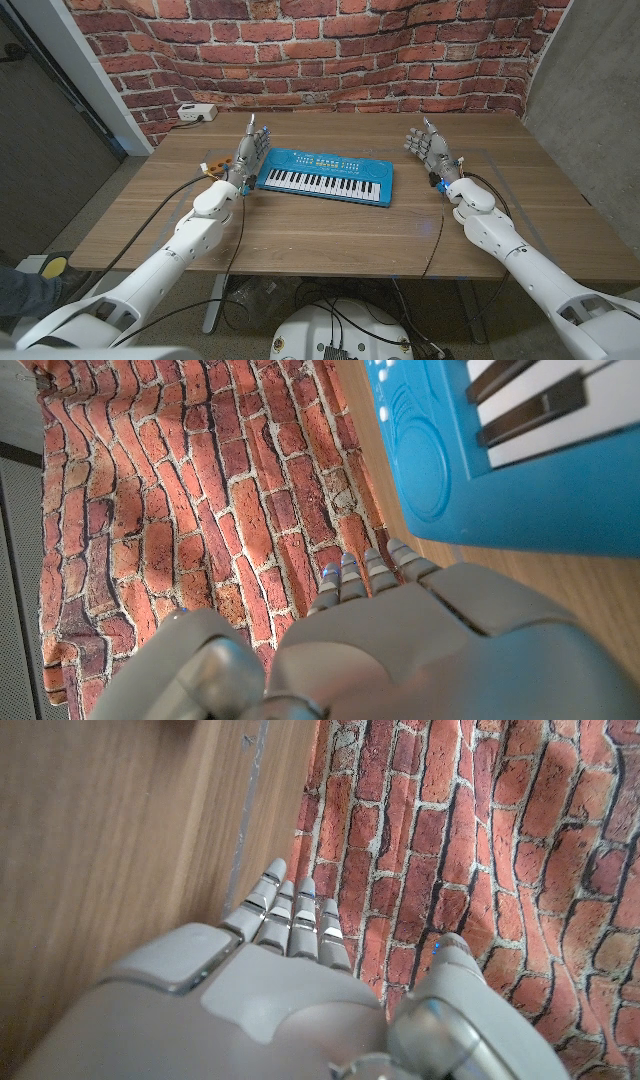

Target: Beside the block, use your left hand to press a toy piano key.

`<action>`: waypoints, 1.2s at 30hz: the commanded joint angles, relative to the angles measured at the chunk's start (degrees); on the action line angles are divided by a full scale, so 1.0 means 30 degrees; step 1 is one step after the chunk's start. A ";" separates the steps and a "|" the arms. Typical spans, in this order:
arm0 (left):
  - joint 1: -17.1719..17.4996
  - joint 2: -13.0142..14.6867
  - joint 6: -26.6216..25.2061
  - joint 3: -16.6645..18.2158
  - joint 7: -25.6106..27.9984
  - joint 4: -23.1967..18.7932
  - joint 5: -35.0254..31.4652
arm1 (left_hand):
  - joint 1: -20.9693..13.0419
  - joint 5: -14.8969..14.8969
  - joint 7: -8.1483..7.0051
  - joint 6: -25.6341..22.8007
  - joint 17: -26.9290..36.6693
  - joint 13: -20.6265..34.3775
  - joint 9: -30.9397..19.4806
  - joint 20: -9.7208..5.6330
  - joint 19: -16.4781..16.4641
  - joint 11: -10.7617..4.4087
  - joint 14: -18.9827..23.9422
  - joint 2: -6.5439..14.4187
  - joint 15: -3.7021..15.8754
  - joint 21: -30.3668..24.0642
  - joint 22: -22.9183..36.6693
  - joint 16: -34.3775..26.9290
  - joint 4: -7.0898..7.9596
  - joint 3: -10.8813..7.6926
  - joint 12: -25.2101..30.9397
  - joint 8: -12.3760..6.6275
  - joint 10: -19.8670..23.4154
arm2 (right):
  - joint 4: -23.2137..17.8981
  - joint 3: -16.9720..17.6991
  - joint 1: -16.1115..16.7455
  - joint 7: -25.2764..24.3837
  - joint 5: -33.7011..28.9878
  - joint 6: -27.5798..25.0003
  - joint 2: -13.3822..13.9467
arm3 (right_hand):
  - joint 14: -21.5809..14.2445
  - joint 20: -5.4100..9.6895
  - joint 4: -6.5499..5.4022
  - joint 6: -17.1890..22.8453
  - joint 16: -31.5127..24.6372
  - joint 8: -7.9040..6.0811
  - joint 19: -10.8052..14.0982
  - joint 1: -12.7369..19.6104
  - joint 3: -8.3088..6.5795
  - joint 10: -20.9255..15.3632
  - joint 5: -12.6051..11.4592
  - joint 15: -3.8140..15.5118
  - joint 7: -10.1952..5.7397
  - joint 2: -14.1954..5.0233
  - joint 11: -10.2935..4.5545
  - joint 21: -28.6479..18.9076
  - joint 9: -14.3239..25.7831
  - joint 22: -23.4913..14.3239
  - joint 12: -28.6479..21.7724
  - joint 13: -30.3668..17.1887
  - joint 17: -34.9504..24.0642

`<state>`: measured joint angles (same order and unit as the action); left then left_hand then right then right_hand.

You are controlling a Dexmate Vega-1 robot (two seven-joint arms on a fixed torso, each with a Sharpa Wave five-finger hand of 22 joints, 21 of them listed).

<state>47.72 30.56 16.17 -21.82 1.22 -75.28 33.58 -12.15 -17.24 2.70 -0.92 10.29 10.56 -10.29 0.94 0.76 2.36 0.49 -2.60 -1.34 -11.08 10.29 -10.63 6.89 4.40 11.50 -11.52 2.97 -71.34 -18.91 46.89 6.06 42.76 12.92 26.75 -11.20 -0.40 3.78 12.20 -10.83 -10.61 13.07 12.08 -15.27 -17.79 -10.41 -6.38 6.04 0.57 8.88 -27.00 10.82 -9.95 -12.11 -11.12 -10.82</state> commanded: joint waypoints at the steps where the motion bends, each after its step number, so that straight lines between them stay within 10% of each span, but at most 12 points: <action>1: 0.0565 0.0785 -0.0192 0.0041 0.1349 -0.1206 -0.1316 | -0.0163 -0.0083 0.0231 -0.0030 0.0075 0.0076 -0.0076 -0.0006 0.0162 0.0022 -0.0037 0.0104 -0.0134 -0.0110 0.0082 -0.0094 0.0121 0.0010 0.0119 -0.0125 0.0243 | 0.0309 0.0640 0.0144 0.1413 0.2875 -0.1090 -0.0484 | -0.0153 -0.0032 0.0023 0.0126 -0.0085 -0.0090 0.0090 0.0171 -0.0063 -0.0151 -0.0065 0.0009 -0.0049 -0.0023 0.0041 -0.0060 0.0073 -0.0043 -0.0092 -0.0026 -0.0032; 19: 0.3123 0.2716 -0.0321 0.1287 0.2563 -0.4569 -0.1846 | -0.0385 -0.0124 0.0253 -0.0407 0.0066 0.0080 -0.0080 -0.0010 0.0080 -0.0006 0.0294 0.0313 -0.0119 -0.0179 0.0079 -0.0182 0.0040 -0.0005 0.0223 -0.0201 0.0592 | -0.1233 0.0798 0.1267 0.1084 0.2791 -0.0371 -0.0169 | -0.0147 -0.0071 0.0039 0.0153 -0.0066 -0.0133 0.0110 0.0121 -0.0032 -0.0178 -0.0042 -0.0034 -0.0083 -0.0035 0.0076 0.0058 0.0068 -0.0046 -0.0119 -0.0020 -0.0031; 36: 0.3076 0.2509 0.2960 0.1229 -0.0952 -0.2614 -0.0973 | -0.0686 -0.0142 0.0200 -0.1003 0.0058 0.0085 -0.0086 0.0039 -0.0471 -0.0135 0.1123 0.0503 0.0001 -0.0369 0.0053 -0.0350 -0.0079 0.0056 0.0405 -0.0287 0.1336 | -0.3888 0.0724 0.3008 -0.0973 0.1597 0.0568 0.0371 | -0.0297 -0.0006 0.0086 0.0268 -0.0101 -0.0200 0.0236 0.0131 -0.0032 -0.0325 -0.0033 0.0021 -0.0157 -0.0073 0.0016 0.0150 0.0064 -0.0049 -0.0190 -0.0014 -0.0020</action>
<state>56.90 38.45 19.32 -18.00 4.57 -86.60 28.84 -13.60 -17.24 3.39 -3.50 10.28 10.54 -10.27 0.97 -0.15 2.05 3.17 -1.13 -1.34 -11.92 10.27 -11.51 6.88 4.40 12.37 -12.09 6.56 -78.35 -16.60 52.82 6.90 49.92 12.80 26.86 -11.64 -0.62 3.78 12.49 -10.83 -10.82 13.28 12.08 -15.27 -18.17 -10.41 -6.35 5.73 0.57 8.88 -26.61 10.80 -10.00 -12.32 -11.17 -10.81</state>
